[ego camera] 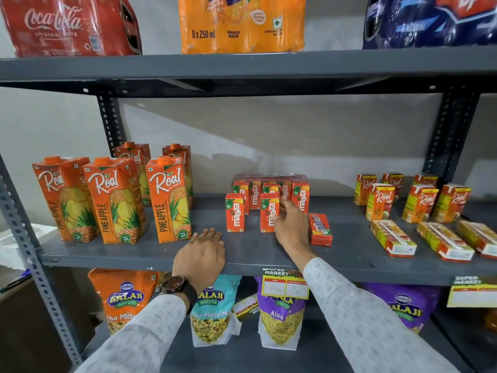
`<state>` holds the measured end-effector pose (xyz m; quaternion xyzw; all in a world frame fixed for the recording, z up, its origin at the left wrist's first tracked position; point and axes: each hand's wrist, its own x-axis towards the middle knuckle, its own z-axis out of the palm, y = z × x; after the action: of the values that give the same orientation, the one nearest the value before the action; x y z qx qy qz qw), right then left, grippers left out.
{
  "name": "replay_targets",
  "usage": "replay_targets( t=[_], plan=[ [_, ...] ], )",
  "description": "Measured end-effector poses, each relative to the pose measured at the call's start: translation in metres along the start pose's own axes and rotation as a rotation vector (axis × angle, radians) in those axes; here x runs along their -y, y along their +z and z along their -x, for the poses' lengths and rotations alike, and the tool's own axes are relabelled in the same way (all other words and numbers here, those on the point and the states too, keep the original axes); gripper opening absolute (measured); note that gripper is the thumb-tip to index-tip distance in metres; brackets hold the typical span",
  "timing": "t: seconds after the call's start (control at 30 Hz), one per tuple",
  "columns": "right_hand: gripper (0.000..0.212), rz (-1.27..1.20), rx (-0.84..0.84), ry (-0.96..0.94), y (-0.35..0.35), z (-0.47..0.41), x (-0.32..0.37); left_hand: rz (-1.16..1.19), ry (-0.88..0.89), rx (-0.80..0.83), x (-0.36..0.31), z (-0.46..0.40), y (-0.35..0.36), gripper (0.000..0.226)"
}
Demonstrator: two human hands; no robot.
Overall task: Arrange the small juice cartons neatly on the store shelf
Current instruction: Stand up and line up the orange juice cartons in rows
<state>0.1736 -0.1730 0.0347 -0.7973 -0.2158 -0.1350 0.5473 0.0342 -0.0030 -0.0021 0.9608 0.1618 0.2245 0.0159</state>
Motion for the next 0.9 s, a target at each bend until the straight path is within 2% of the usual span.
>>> replay_targets(
  t=[0.1,0.17,0.2,0.3,0.4,0.5,0.6,0.77,0.83,0.9],
  plan=[
    [0.054,0.061,-0.035,-0.144,-0.023,0.003,0.002,0.007,0.006,-0.009,0.0,0.0,0.001,0.066],
    [0.057,0.27,-0.068,-0.322,-0.058,-0.006,0.002,0.015,0.002,-0.012,-0.001,0.0,0.0,0.062],
    [0.057,0.429,-0.03,-0.379,-0.079,-0.014,0.001,0.017,0.0,-0.012,-0.002,0.0,0.0,0.06],
    [0.061,0.917,0.345,-0.49,-0.129,-0.035,-0.007,0.027,-0.016,-0.019,-0.003,0.0,-0.001,0.06],
    [0.072,1.081,0.656,-0.601,-0.145,-0.042,-0.023,0.04,-0.016,-0.015,-0.003,0.001,-0.001,0.058],
    [0.058,1.042,0.695,-0.687,-0.143,-0.046,-0.024,0.039,-0.008,-0.006,-0.004,0.0,-0.002,0.048],
    [0.046,0.899,0.653,-0.622,-0.143,-0.053,-0.019,0.027,-0.014,-0.003,-0.004,0.0,-0.004,0.054],
    [0.053,0.264,0.311,-0.269,-0.139,-0.058,-0.004,0.017,-0.009,0.005,-0.005,0.001,-0.004,0.062],
    [0.045,0.153,0.177,-0.157,-0.132,-0.058,0.001,0.019,-0.01,0.005,-0.005,0.001,-0.004,0.062],
    [0.044,0.159,0.041,-0.047,-0.12,-0.055,0.0,0.027,-0.01,0.005,-0.005,0.001,-0.005,0.059]
  ],
)
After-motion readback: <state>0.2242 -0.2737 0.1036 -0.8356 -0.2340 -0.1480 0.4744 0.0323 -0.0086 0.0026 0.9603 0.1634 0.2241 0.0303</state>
